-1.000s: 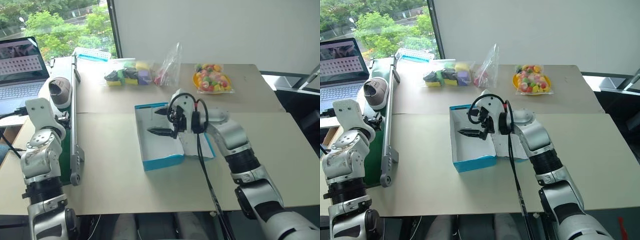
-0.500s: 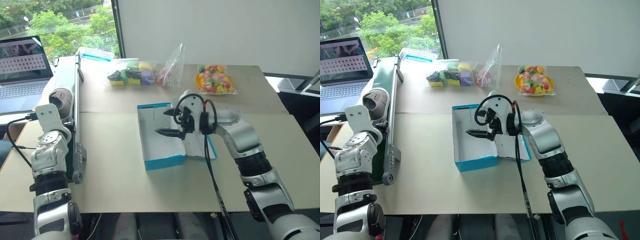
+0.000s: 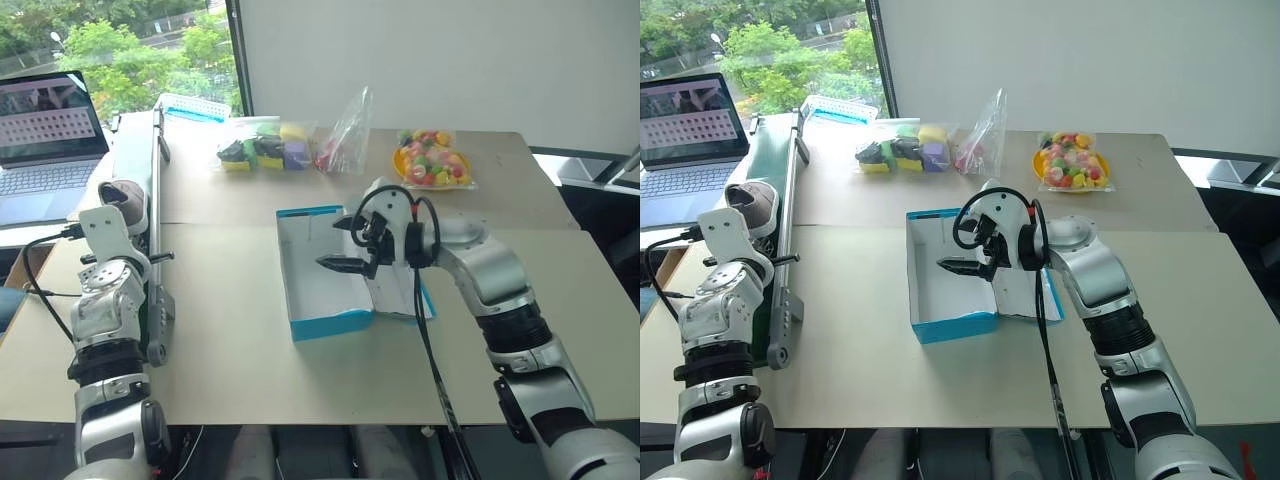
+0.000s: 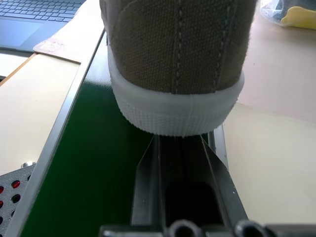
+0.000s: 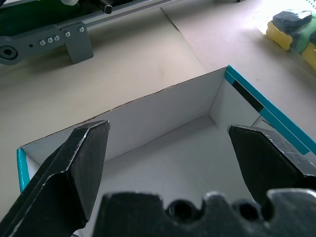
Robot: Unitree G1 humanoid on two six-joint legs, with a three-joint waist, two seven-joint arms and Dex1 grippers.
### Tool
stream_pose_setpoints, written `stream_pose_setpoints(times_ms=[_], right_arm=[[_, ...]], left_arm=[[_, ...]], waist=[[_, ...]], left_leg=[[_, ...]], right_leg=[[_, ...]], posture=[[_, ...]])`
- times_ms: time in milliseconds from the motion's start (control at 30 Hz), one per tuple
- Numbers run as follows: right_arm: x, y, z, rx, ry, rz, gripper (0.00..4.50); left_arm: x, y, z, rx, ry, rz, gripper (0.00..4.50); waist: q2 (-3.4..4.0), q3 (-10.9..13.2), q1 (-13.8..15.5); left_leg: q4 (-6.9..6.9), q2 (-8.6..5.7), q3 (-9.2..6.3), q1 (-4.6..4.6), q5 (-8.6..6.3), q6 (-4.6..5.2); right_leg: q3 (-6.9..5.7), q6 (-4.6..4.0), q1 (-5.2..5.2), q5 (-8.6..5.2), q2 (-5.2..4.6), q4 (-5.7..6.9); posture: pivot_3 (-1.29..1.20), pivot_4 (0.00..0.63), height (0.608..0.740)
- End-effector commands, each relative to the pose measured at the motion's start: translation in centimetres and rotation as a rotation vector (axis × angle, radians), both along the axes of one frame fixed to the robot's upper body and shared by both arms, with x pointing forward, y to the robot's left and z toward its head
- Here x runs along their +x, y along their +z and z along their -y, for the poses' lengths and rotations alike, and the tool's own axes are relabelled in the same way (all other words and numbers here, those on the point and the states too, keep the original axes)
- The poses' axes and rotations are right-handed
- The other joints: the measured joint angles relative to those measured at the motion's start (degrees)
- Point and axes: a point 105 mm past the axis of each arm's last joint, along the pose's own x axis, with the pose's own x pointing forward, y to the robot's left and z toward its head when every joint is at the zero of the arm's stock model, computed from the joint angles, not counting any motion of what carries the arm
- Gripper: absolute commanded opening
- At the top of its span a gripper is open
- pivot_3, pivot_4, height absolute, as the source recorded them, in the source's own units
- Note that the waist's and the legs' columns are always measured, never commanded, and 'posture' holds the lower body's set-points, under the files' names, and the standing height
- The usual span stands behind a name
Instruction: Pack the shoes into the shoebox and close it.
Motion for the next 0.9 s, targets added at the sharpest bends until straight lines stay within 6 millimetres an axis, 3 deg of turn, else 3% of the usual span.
stream_pose_setpoints(times_ms=[33, 267, 400, 633, 900], right_arm=[[-0.5, 1.5, -0.2, 0.025, 0.024, 0.046, 4.5], [-0.4, 1.4, -0.3, 0.021, 0.025, 0.048, 4.5], [-0.4, 1.4, -0.5, 0.022, 0.028, 0.048, 4.5], [-0.4, 1.2, -0.6, 0.017, 0.033, 0.047, 4.5], [-0.4, 0.9, -1.0, 0.018, 0.044, 0.04, 4.5]], left_arm=[[0.0, 1.9, 1.1, 0.022, -0.043, 0.076, 0.52], [-0.5, 2.2, 0.6, 0.003, -0.007, 0.081, 2.87], [-0.9, 2.6, 0.3, 0.015, 0.014, 0.085, 4.44], [-2.4, 3.7, -0.2, 0.004, 0.125, 0.064, 4.44], [-5.9, 3.7, -1.7, 0.041, 0.329, -0.007, 4.44]], waist=[[0.0, 0.0, -0.01], [0.0, 0.0, -0.1], [0.0, 0.0, -0.11], [0.0, 0.0, -0.14], [0.0, 0.0, -0.2]], left_leg=[[0.0, 0.0, 0.0, -0.01, 0.0, 0.0], [0.0, 0.0, -0.05, 0.0, 0.0, 0.0], [0.0, 0.0, -0.07, 0.0, 0.0, 0.0], [0.0, 0.01, -0.2, 0.0, 0.0, 0.0], [0.0, -0.02, -0.45, 0.03, 0.0, -0.01]], right_leg=[[-0.01, 0.0, 0.0, 0.0, 0.0, -0.01], [-0.03, 0.0, 0.03, 0.0, 0.0, -0.01], [-0.05, 0.0, 0.03, 0.0, 0.0, -0.02], [-0.18, 0.0, 0.14, 0.0, 0.0, -0.11], [-0.44, -0.02, 0.38, 0.01, -0.03, -0.27]], posture=[[0.0, 0.15, 0.74], [0.0, 0.15, 0.74], [0.0, 0.15, 0.74], [0.0, 0.15, 0.74], [0.0, 0.15, 0.74]])
